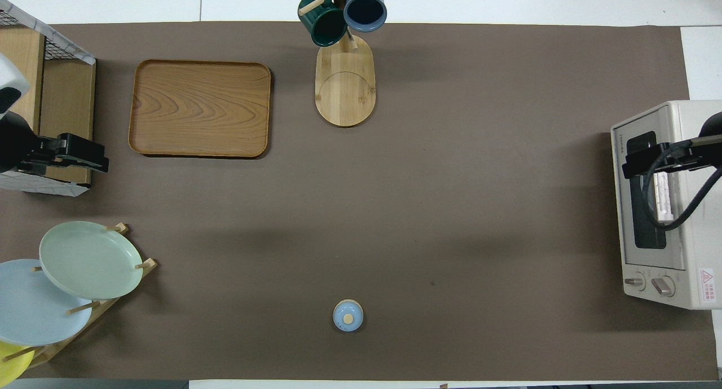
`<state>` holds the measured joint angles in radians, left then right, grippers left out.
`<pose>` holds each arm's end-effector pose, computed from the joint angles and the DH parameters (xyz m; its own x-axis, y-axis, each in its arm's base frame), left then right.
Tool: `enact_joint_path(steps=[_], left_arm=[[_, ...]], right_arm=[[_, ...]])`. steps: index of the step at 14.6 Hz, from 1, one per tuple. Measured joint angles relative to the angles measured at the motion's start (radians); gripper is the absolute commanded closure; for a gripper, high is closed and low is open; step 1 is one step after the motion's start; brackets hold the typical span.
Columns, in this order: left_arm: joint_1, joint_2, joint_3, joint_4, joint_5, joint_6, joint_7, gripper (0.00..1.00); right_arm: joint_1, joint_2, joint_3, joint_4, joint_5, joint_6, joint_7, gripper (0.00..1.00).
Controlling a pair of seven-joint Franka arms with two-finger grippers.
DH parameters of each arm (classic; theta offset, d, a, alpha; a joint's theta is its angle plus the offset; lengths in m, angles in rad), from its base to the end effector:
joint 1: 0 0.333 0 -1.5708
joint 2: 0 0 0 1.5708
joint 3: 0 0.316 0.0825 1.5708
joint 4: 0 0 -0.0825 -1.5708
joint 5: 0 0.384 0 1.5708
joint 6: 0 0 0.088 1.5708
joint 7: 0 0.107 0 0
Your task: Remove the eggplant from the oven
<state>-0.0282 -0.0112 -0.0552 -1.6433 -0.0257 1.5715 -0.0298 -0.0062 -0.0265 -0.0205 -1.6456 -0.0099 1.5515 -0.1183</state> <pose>0.5465 -0.0486 0.5966 0.9967 -0.0534 -0.0613 -0.0520 -0.9984 0.0232 0.5420 -0.0157 0.6022 0.9935 0.0914 -0.0682 0.0917 -0.9958 0.0013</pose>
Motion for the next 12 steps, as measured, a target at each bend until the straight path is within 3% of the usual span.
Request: enact_joint_path(steps=[7,9,10,12], left_arm=[[0.000,0.000,0.000,0.000,0.000,0.000,0.000,0.00],[0.000,0.000,0.000,0.000,0.000,0.000,0.000,0.00],[0.000,0.000,0.000,0.000,0.000,0.000,0.000,0.00],[0.000,0.000,0.000,0.000,0.000,0.000,0.000,0.00]], right_arm=[[0.000,0.000,-0.001,-0.001,0.000,0.000,0.000,0.00],[-0.010,0.000,-0.001,-0.004,0.000,0.003,-0.033,0.82],[-0.019,0.000,-0.002,-0.011,0.000,0.011,-0.084,1.00],[-0.034,-0.001,-0.003,-0.029,0.000,0.029,-0.148,1.00]])
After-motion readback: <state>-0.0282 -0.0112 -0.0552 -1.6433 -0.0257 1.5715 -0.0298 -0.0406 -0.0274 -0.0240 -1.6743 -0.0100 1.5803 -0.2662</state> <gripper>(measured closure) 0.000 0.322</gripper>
